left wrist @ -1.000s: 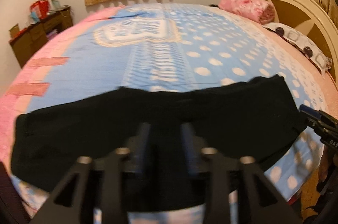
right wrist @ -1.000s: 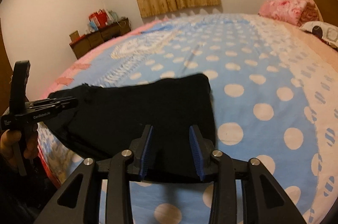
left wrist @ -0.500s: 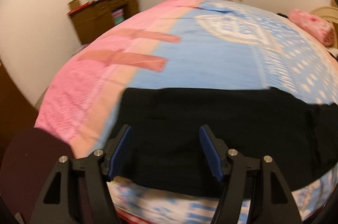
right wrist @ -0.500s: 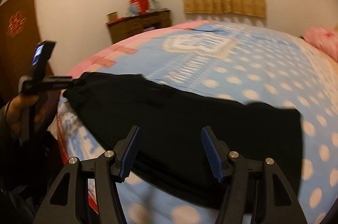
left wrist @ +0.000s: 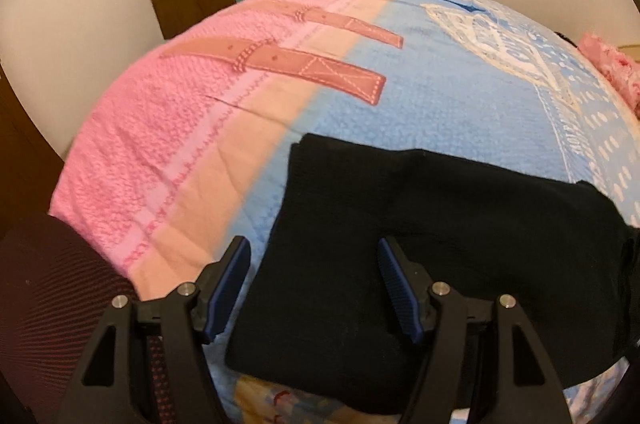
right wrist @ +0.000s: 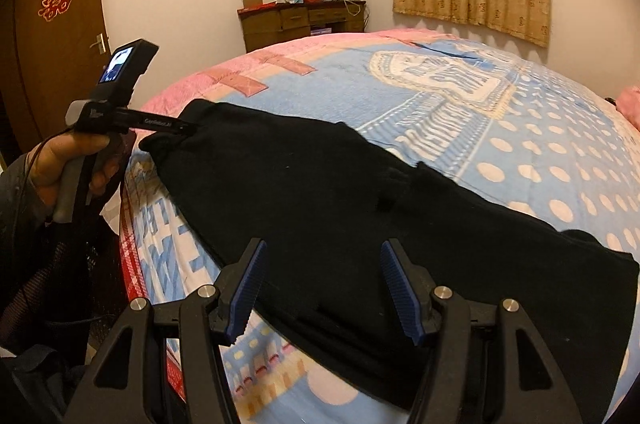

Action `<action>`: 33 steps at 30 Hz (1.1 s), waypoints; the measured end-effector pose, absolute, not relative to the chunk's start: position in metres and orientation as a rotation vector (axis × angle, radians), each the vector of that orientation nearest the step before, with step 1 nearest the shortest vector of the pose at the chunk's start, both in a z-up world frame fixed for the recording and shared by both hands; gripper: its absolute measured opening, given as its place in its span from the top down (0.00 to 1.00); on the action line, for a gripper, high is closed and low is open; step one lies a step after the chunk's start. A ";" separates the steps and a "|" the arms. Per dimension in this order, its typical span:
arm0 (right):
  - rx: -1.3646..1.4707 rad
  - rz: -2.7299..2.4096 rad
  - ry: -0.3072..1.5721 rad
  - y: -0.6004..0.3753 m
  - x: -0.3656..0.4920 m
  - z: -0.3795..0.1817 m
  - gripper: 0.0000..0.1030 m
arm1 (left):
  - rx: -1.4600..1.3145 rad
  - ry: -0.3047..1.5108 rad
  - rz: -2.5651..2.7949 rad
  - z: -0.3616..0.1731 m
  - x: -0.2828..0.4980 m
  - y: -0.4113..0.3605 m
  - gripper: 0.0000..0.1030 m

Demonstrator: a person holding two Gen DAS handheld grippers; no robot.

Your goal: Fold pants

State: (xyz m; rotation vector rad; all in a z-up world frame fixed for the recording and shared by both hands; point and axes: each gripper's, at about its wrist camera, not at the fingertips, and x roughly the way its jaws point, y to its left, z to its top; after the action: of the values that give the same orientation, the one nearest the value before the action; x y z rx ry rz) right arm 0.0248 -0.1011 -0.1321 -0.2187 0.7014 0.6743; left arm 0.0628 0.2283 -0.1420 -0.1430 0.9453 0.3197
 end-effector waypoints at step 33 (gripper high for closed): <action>-0.298 0.674 0.708 -0.084 0.031 -0.153 0.34 | -0.203 0.959 0.185 -0.138 0.063 0.223 0.75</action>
State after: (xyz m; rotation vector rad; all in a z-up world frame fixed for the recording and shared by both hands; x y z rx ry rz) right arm 0.0307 -0.0844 -0.1535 -0.2985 0.7080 0.6738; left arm 0.0633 0.2235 -0.1381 -0.2032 0.9587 0.1851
